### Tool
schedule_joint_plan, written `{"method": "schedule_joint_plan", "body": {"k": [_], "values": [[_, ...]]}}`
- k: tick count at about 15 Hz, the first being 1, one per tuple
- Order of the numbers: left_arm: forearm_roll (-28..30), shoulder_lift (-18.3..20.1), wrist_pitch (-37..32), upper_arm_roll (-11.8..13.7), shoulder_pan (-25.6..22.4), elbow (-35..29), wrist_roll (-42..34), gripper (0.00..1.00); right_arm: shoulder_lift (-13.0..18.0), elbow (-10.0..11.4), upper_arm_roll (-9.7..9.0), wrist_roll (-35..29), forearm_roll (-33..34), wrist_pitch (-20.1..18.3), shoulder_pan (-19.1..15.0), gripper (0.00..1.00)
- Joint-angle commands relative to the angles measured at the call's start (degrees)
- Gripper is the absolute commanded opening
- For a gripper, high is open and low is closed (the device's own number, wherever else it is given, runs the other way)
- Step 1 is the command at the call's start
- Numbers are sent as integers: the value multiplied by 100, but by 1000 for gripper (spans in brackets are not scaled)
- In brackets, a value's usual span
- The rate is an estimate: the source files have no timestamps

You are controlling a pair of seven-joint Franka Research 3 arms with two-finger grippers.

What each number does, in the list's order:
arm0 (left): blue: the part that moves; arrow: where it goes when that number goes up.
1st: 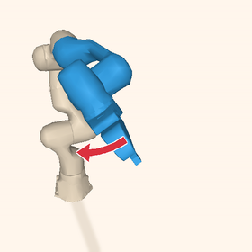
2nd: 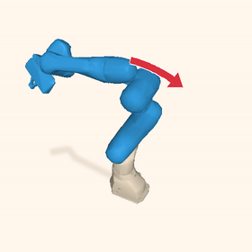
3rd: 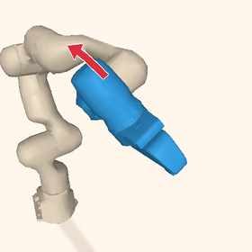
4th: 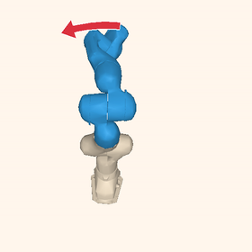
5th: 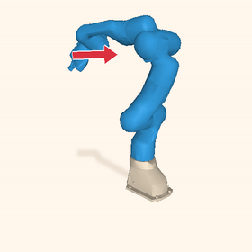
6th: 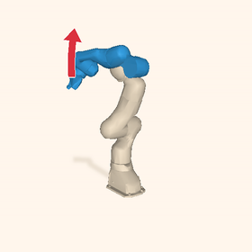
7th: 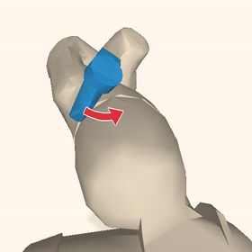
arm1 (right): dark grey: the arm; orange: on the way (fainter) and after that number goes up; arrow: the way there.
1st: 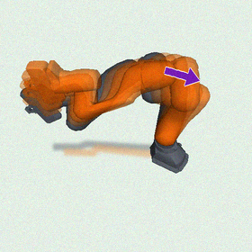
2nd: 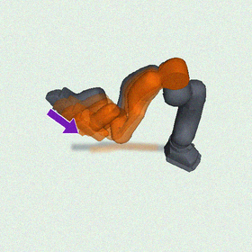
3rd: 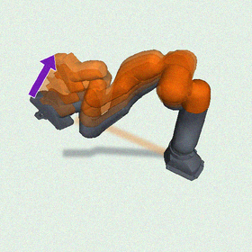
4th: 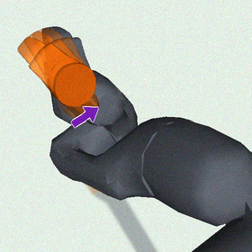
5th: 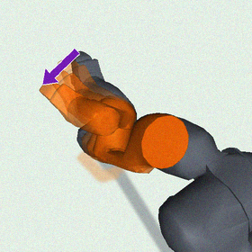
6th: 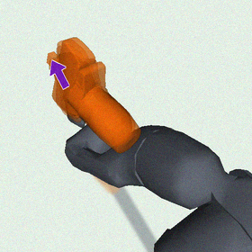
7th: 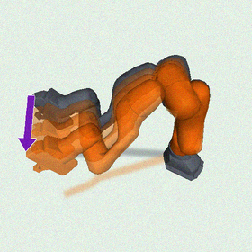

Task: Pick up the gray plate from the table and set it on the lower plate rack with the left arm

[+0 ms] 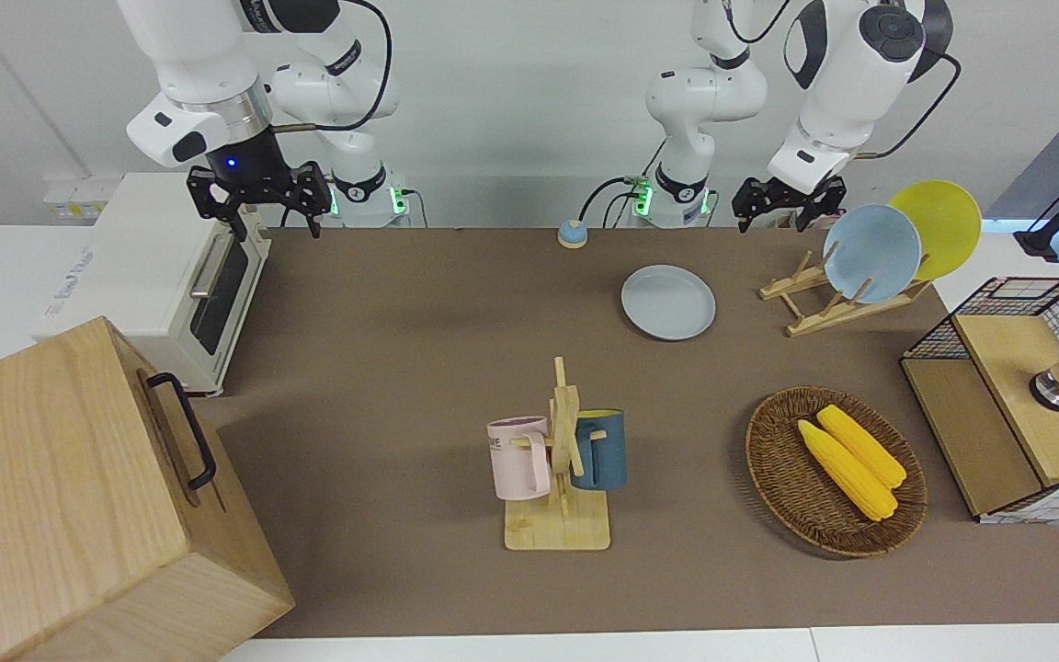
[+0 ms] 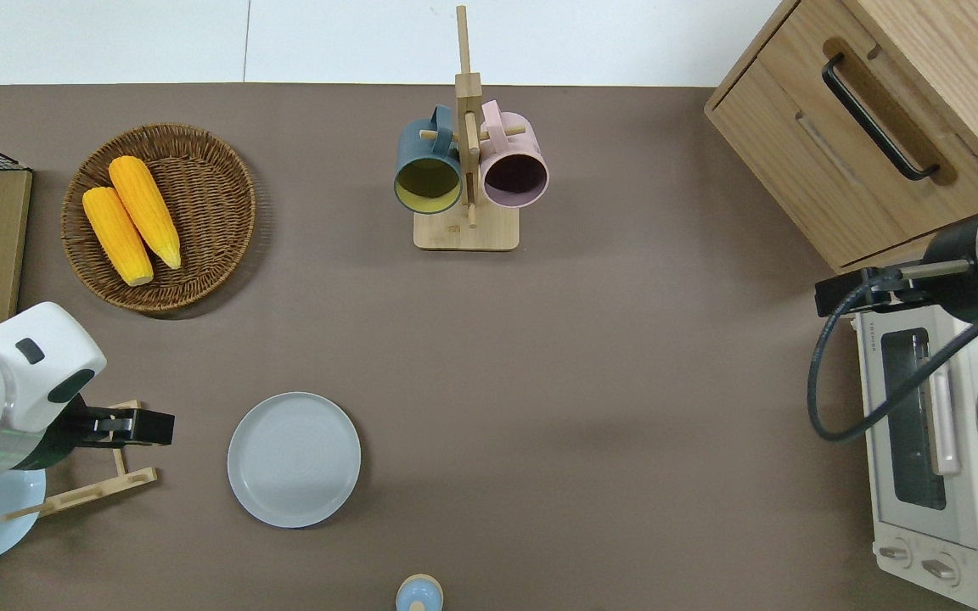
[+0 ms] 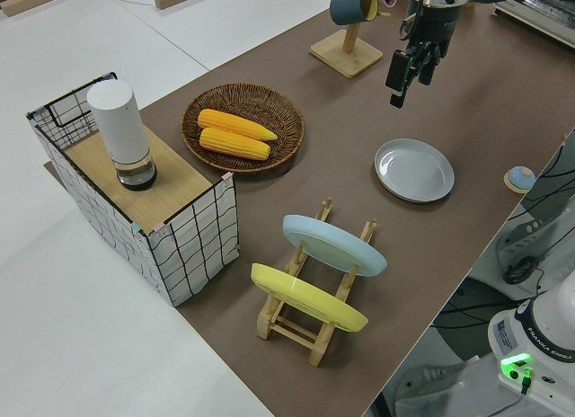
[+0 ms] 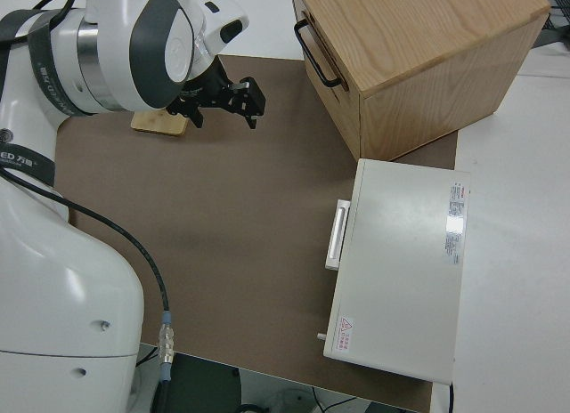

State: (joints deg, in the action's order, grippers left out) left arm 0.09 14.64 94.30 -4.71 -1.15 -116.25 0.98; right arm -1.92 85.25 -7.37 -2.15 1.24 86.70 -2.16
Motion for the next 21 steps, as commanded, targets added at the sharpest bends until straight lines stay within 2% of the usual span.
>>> {"method": "schedule_joint_plan", "body": {"k": [1,14,21], "values": [[-88,-14,-88,-21,18,242,-10,998,-54,-122,-115,-84,17,-92,-127,983],[-36,-23,-131,14,-26,489,-36,998,-54,-114,-115,-84,17,-92,-127,983],[245,30,-35,31,-35,174,-37,995,-54,-114,-115,-75,17,-92,-127,983]]}}
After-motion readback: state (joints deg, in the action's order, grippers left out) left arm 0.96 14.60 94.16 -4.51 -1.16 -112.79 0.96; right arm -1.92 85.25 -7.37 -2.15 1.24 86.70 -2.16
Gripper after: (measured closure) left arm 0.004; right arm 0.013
